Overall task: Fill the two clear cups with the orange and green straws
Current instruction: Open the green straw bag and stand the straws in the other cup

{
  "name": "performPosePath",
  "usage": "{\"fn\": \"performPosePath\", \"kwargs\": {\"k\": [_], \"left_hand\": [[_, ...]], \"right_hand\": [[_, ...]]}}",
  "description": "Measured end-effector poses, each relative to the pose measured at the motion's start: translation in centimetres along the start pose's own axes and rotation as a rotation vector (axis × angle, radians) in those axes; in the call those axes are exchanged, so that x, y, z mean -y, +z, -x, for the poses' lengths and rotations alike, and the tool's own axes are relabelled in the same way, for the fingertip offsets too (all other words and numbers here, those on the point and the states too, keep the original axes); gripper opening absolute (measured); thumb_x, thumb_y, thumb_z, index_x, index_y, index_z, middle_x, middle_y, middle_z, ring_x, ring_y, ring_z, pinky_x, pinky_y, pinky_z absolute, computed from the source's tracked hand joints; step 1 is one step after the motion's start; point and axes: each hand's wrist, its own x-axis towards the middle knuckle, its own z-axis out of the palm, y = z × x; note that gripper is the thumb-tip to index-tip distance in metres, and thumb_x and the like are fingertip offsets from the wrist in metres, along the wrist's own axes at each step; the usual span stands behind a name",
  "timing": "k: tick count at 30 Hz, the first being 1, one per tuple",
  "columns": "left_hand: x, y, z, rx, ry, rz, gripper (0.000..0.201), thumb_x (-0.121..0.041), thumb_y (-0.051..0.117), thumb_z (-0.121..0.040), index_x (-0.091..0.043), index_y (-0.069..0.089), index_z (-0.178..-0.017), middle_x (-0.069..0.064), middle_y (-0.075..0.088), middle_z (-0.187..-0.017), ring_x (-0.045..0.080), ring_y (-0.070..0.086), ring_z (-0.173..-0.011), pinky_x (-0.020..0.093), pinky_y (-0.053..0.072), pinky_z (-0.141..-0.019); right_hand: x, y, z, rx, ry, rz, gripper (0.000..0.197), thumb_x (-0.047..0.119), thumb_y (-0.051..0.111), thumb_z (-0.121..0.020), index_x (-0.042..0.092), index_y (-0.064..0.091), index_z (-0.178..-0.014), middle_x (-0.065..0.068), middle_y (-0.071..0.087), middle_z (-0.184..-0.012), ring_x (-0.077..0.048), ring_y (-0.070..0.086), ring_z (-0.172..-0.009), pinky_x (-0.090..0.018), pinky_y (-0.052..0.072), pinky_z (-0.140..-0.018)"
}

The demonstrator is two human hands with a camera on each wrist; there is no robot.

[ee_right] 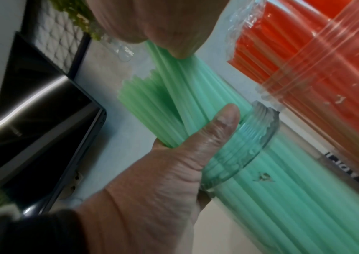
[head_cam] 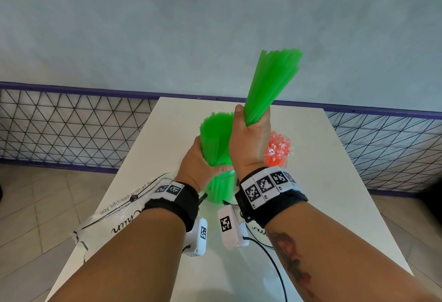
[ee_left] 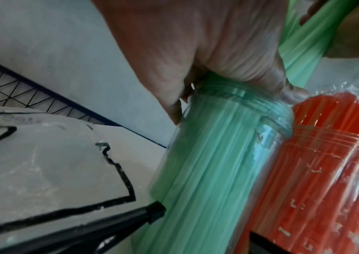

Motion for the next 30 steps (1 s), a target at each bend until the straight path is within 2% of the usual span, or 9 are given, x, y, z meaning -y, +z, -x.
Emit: {"fn": "performPosePath", "kwargs": {"k": [5, 8, 13, 14, 17, 19, 23, 30], "left_hand": [[0.1, 0.0, 0.0, 0.053, 0.002, 0.05, 0.1, -0.051, 0.097, -0.037, -0.033, 0.046, -0.122, -0.001, 0.069, -0.109, 0.022, 0.068, -0.102, 0.051, 0.057, -0.086], [-0.3, 0.1, 0.2, 0.091, -0.006, 0.084, 0.102, -0.04, 0.099, -0.035, -0.034, 0.044, -0.121, -0.004, 0.066, -0.114, 0.014, 0.066, -0.106, 0.043, 0.057, -0.089], [-0.8, -0.1, 0.3, 0.145, 0.022, 0.059, 0.11, -0.028, 0.101, -0.042, -0.023, 0.039, -0.133, -0.011, 0.059, -0.121, 0.0, 0.06, -0.111, 0.025, 0.053, -0.091], [-1.0, -0.1, 0.4, 0.137, 0.016, 0.052, 0.108, -0.027, 0.101, -0.043, -0.024, 0.04, -0.132, -0.012, 0.06, -0.12, -0.001, 0.061, -0.109, 0.024, 0.053, -0.09], [-0.8, 0.4, 0.5, 0.017, -0.016, 0.035, 0.089, -0.031, 0.097, -0.049, -0.03, 0.047, -0.121, -0.008, 0.067, -0.107, 0.01, 0.068, -0.097, 0.038, 0.059, -0.084], [-0.7, 0.6, 0.8, -0.061, -0.017, -0.036, 0.075, -0.034, 0.092, -0.053, -0.034, 0.049, -0.115, -0.009, 0.069, -0.099, 0.013, 0.069, -0.089, 0.041, 0.059, -0.078], [-1.0, 0.7, 1.0, -0.102, -0.011, -0.155, 0.066, -0.037, 0.087, -0.06, -0.032, 0.051, -0.114, -0.009, 0.069, -0.093, 0.014, 0.067, -0.085, 0.034, 0.057, -0.075], [-1.3, 0.6, 0.9, -0.132, -0.005, -0.188, 0.06, -0.029, 0.087, -0.066, -0.027, 0.055, -0.116, -0.01, 0.069, -0.091, 0.014, 0.064, -0.083, 0.024, 0.048, -0.071]], "right_hand": [[0.1, 0.4, 0.9, 0.13, -0.118, 0.081, 0.027, 0.018, 0.061, -0.093, 0.031, 0.042, -0.08, 0.006, 0.045, -0.069, -0.004, 0.044, -0.056, -0.013, 0.037, -0.052], [0.2, 0.4, 0.5, 0.118, -0.11, 0.064, 0.028, 0.015, 0.06, -0.094, 0.031, 0.042, -0.079, 0.006, 0.045, -0.069, -0.001, 0.045, -0.056, -0.011, 0.037, -0.052], [0.2, 0.2, -0.1, 0.091, -0.108, 0.049, 0.019, 0.013, 0.059, -0.094, 0.021, 0.046, -0.083, 0.005, 0.045, -0.069, 0.002, 0.045, -0.055, -0.009, 0.036, -0.052], [0.2, 0.2, -0.1, 0.091, -0.108, 0.045, 0.018, 0.013, 0.059, -0.094, 0.02, 0.046, -0.084, 0.005, 0.045, -0.069, 0.002, 0.045, -0.055, -0.009, 0.036, -0.052], [-0.1, 0.2, 0.1, 0.093, -0.102, 0.052, 0.023, 0.016, 0.06, -0.094, 0.028, 0.044, -0.081, 0.006, 0.045, -0.069, -0.001, 0.044, -0.055, -0.013, 0.037, -0.053], [-0.2, 0.1, 0.3, 0.084, -0.096, 0.046, 0.026, 0.017, 0.06, -0.094, 0.03, 0.042, -0.08, 0.005, 0.045, -0.069, -0.003, 0.042, -0.055, -0.015, 0.037, -0.052], [-0.4, -0.3, 0.5, 0.075, -0.1, -0.016, 0.025, 0.01, 0.059, -0.094, 0.024, 0.043, -0.081, 0.004, 0.043, -0.069, -0.001, 0.041, -0.053, -0.012, 0.036, -0.051], [-0.8, -0.3, 0.8, 0.112, -0.1, -0.025, 0.028, 0.007, 0.059, -0.093, 0.03, 0.045, -0.086, 0.007, 0.047, -0.072, 0.0, 0.046, -0.057, -0.012, 0.038, -0.055]]}}
